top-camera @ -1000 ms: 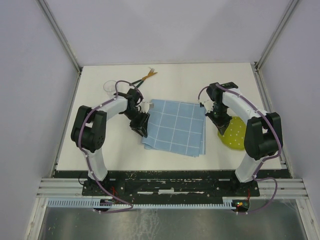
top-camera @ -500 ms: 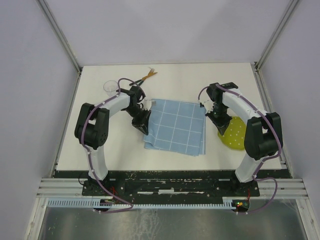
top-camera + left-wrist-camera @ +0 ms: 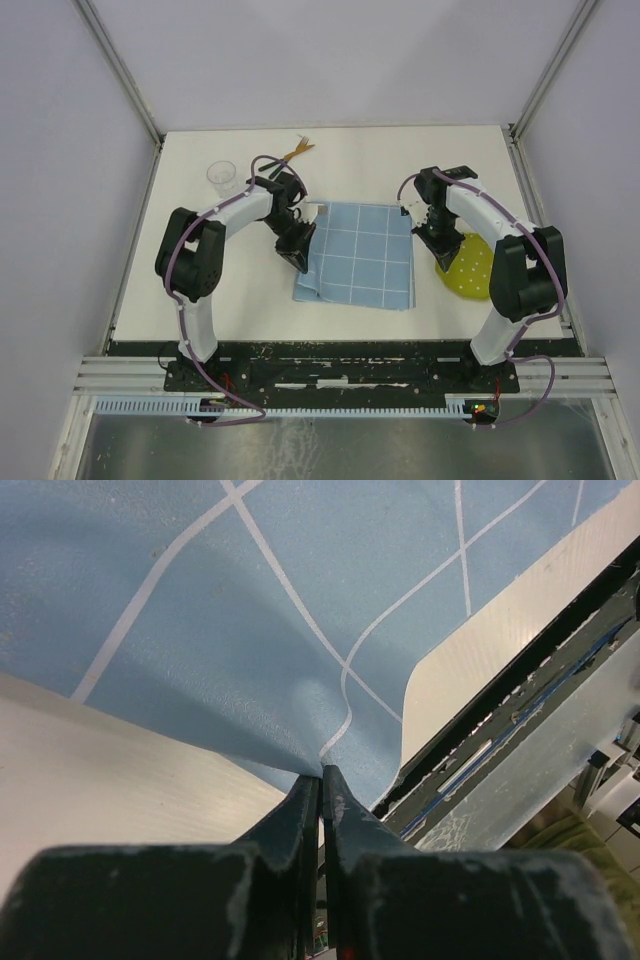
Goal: Set the dinner table for one person
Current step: Flatten out the napkin at the center of the board.
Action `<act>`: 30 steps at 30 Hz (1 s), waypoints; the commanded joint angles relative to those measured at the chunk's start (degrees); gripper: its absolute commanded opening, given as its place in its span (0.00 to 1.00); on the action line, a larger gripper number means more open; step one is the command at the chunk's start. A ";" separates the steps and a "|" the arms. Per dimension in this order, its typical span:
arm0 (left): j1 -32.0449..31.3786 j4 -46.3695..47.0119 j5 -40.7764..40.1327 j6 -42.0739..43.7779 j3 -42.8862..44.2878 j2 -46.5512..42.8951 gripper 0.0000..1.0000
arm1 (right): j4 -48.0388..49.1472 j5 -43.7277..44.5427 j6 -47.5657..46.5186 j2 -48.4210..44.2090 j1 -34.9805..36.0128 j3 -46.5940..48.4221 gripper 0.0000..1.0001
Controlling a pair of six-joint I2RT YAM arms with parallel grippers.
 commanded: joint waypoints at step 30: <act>-0.21 -1.54 14.66 -3.96 19.13 3.83 0.03 | 0.98 1.12 0.28 -5.27 -1.32 -4.22 0.02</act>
